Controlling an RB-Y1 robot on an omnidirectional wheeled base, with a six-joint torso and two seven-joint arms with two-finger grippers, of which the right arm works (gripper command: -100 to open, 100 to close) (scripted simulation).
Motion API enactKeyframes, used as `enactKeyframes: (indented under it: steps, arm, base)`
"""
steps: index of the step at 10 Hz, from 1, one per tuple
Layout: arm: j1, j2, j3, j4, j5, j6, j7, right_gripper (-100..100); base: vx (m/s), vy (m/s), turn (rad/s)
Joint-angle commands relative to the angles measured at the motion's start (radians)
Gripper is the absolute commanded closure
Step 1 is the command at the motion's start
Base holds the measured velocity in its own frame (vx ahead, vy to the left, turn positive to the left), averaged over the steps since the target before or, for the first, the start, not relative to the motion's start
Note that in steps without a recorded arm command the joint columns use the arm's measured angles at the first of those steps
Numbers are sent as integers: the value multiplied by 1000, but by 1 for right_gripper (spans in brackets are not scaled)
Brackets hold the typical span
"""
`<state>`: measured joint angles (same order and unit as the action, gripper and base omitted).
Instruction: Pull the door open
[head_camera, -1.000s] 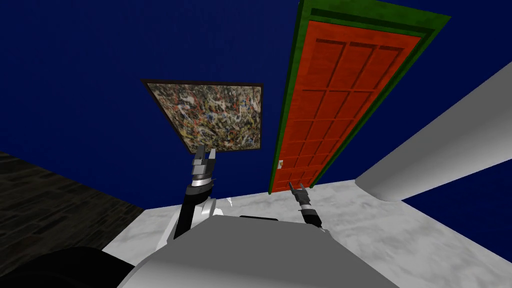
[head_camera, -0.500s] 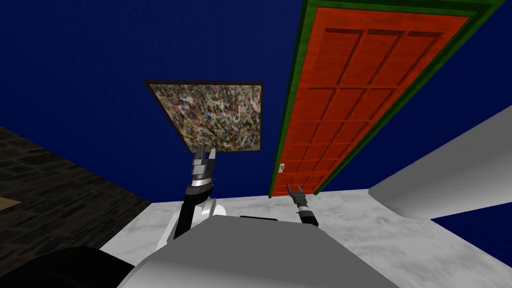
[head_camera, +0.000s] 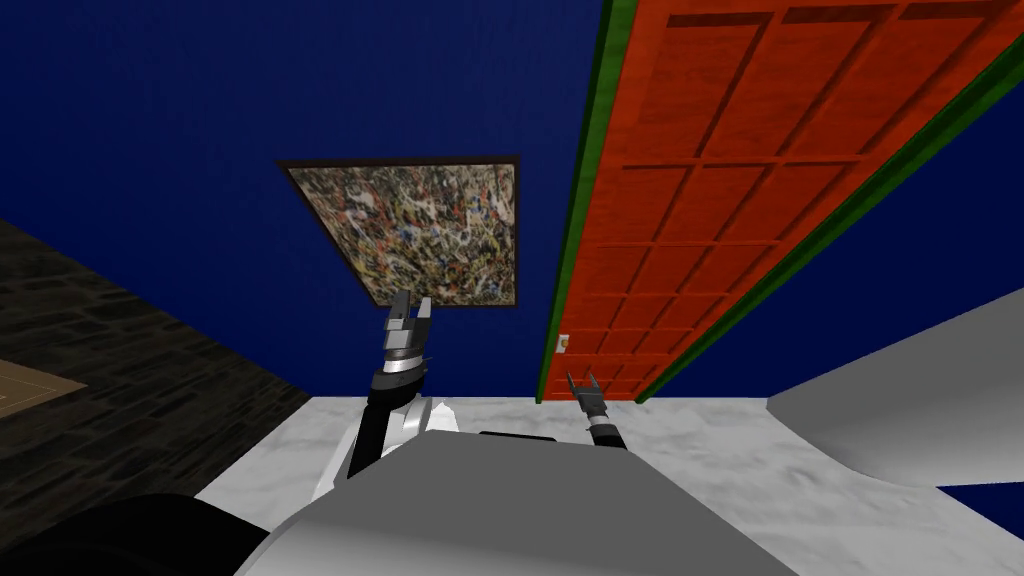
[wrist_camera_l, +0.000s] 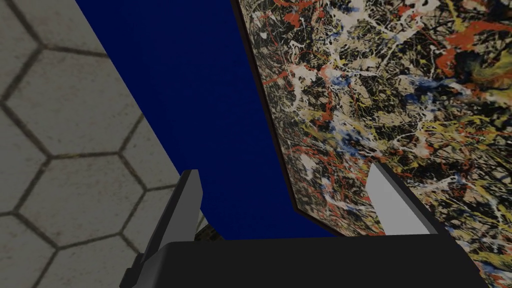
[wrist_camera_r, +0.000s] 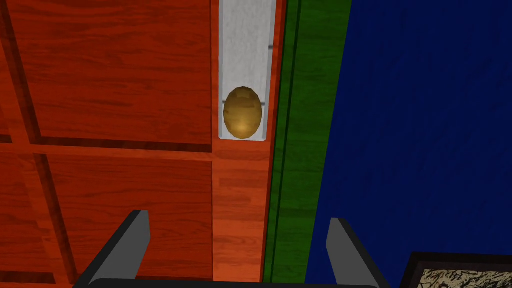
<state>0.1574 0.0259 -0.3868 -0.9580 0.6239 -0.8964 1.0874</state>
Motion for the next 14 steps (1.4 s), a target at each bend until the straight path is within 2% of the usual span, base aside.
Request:
enactKeyframes:
  steps: [1,2,3,6,7,9,10,14]
  arm:
    - [-5,20,-7,22,18,-6,30,-100]
    - [-4,11,-5,15,11,-4,17,-100]
    - [-9,-20,-27,42,-13,-12,23,-100]
    - [-16,-55,-55,76,-46,-21,27,-100]
    - [-22,-80,-79,103,-72,-29,29,-100]
    - [-22,-80,-79,103,-72,-29,29,-100]
    - [-28,-103,-104,132,-101,-37,32,-100]
    - [-45,-162,-176,218,-184,-60,41,-100]
  base:
    - [137,-137,115]
    - [66,-65,32]
    - [-15,31,335]
    - [-17,62,166]
    - [33,79,334]
    - [43,25,35]
    - [52,18,227]
    - [118,9,317]
